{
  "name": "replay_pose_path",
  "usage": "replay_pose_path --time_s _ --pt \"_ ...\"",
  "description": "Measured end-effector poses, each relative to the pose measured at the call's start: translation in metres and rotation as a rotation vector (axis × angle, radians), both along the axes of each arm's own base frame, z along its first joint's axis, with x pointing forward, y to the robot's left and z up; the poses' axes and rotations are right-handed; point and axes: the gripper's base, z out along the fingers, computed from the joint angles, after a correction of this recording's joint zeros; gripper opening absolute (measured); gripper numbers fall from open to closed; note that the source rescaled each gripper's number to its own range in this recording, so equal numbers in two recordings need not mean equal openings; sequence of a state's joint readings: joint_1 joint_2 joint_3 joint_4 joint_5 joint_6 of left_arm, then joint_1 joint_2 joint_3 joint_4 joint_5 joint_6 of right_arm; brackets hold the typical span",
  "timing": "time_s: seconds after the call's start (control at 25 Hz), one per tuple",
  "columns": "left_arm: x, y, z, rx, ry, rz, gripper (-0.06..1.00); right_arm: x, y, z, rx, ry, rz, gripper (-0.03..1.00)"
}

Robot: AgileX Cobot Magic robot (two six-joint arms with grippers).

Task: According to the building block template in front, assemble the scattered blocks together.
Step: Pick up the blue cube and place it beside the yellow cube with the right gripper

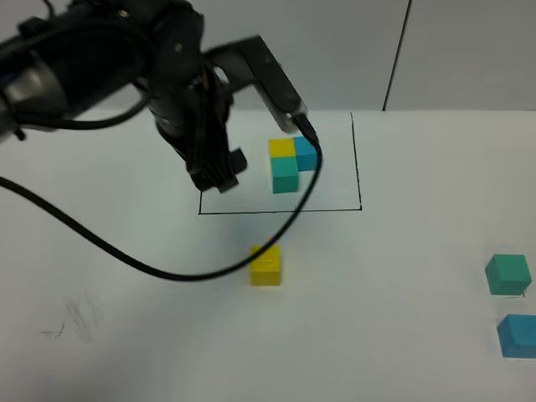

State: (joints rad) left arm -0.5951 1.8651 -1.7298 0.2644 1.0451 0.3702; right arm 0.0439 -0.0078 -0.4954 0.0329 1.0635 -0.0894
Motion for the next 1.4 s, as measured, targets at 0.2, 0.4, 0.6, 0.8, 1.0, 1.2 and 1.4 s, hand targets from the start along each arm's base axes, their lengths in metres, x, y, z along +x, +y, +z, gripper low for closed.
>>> replay_pose_path --time_s 0.2,0.4,0.6,0.8,1.0,1.2,1.4 --pt "-0.024 0.059 0.064 -0.034 -0.084 0.234 1.0 0.0 0.0 0.0 0.0 0.0 0.0 0.0" --pt "-0.059 0.104 0.119 -0.144 -0.213 0.365 0.99 0.0 0.0 0.0 0.0 0.0 0.0 0.0" --pt "-0.123 0.141 0.167 -0.258 -0.365 0.416 0.97 0.0 0.0 0.0 0.0 0.0 0.0 0.0" --pt "-0.197 0.174 0.189 -0.417 -0.483 0.493 0.95 0.0 0.0 0.0 0.0 0.0 0.0 0.0" --pt "-0.283 0.212 0.184 -0.545 -0.6 0.504 0.94 0.0 0.0 0.0 0.0 0.0 0.0 0.0" --pt "-0.354 0.236 0.152 -0.619 -0.667 0.391 0.93 0.0 0.0 0.0 0.0 0.0 0.0 0.0" --pt "-0.398 0.243 0.119 -0.725 -0.692 0.349 0.93 0.0 0.0 0.0 0.0 0.0 0.0 0.0"
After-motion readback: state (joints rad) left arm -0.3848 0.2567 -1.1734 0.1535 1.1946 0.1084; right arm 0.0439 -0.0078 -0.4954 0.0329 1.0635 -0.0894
